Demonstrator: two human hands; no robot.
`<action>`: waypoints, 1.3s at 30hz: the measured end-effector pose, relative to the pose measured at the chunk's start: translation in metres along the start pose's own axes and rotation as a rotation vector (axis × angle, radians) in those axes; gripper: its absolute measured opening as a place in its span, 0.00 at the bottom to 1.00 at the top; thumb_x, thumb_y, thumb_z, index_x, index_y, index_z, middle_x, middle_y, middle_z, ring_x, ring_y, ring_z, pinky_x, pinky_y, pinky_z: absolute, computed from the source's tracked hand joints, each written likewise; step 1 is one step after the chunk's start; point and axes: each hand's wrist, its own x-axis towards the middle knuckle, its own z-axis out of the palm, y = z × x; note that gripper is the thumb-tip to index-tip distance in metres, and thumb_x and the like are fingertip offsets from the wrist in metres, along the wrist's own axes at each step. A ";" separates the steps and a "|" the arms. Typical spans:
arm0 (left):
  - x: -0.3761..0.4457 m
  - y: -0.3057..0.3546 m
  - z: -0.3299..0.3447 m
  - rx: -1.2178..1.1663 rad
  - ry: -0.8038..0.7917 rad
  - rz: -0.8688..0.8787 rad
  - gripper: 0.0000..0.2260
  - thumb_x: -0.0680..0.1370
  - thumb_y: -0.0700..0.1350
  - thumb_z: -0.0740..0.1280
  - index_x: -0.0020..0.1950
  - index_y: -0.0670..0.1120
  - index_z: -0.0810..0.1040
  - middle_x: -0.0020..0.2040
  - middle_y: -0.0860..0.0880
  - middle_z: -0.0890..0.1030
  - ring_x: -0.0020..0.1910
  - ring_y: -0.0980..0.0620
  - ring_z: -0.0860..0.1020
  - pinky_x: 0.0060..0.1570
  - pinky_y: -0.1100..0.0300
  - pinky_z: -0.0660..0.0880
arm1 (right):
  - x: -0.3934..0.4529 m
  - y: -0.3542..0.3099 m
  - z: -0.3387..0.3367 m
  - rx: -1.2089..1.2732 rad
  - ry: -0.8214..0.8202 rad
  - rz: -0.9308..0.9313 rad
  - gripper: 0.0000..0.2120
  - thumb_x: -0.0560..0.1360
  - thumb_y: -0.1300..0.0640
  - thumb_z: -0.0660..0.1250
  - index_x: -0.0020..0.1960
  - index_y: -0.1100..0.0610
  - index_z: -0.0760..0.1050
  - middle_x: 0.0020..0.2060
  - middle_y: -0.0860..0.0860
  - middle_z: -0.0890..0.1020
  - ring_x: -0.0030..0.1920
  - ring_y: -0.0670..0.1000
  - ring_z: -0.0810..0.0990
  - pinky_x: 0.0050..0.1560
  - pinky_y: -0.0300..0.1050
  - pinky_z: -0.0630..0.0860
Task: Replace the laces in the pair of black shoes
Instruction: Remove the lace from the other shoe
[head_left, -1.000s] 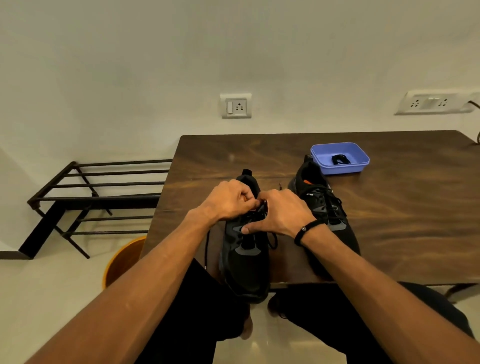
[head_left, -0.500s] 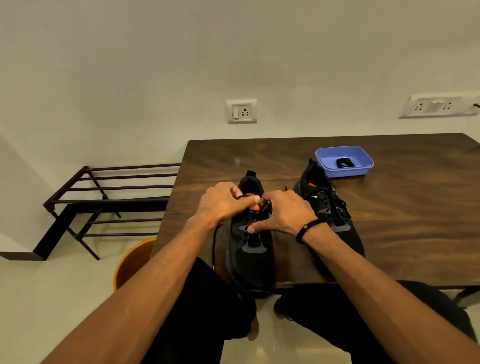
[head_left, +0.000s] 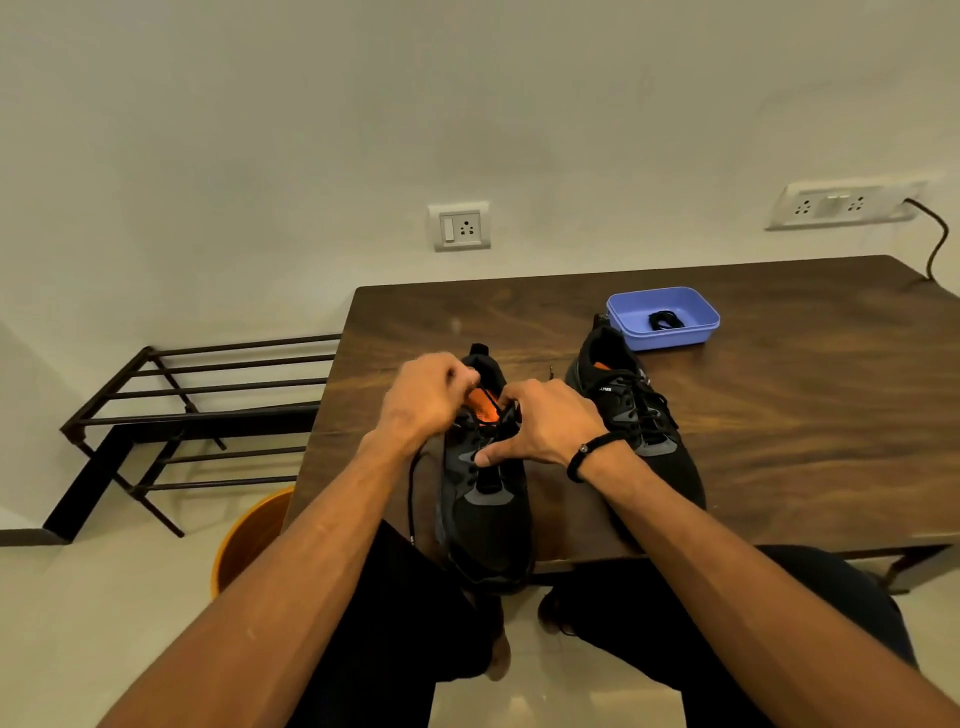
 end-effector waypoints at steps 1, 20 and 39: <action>0.002 -0.004 -0.003 -0.076 0.106 -0.080 0.13 0.84 0.51 0.63 0.47 0.47 0.83 0.44 0.50 0.83 0.44 0.49 0.81 0.48 0.51 0.78 | 0.000 0.000 -0.001 0.004 -0.006 0.008 0.36 0.57 0.24 0.77 0.55 0.45 0.77 0.47 0.47 0.83 0.53 0.54 0.82 0.49 0.54 0.82; -0.002 0.008 0.010 0.328 0.007 0.068 0.08 0.83 0.52 0.62 0.53 0.52 0.80 0.55 0.49 0.73 0.58 0.47 0.69 0.55 0.47 0.75 | -0.002 -0.002 -0.001 0.008 -0.004 0.011 0.35 0.58 0.25 0.77 0.55 0.46 0.77 0.47 0.47 0.82 0.54 0.54 0.81 0.46 0.50 0.78; -0.012 -0.010 -0.024 -0.086 0.737 -0.428 0.25 0.80 0.49 0.69 0.74 0.51 0.64 0.72 0.41 0.69 0.71 0.40 0.67 0.64 0.39 0.69 | 0.002 0.000 -0.001 0.147 -0.088 0.036 0.36 0.60 0.30 0.80 0.60 0.48 0.78 0.55 0.49 0.82 0.56 0.54 0.80 0.56 0.57 0.80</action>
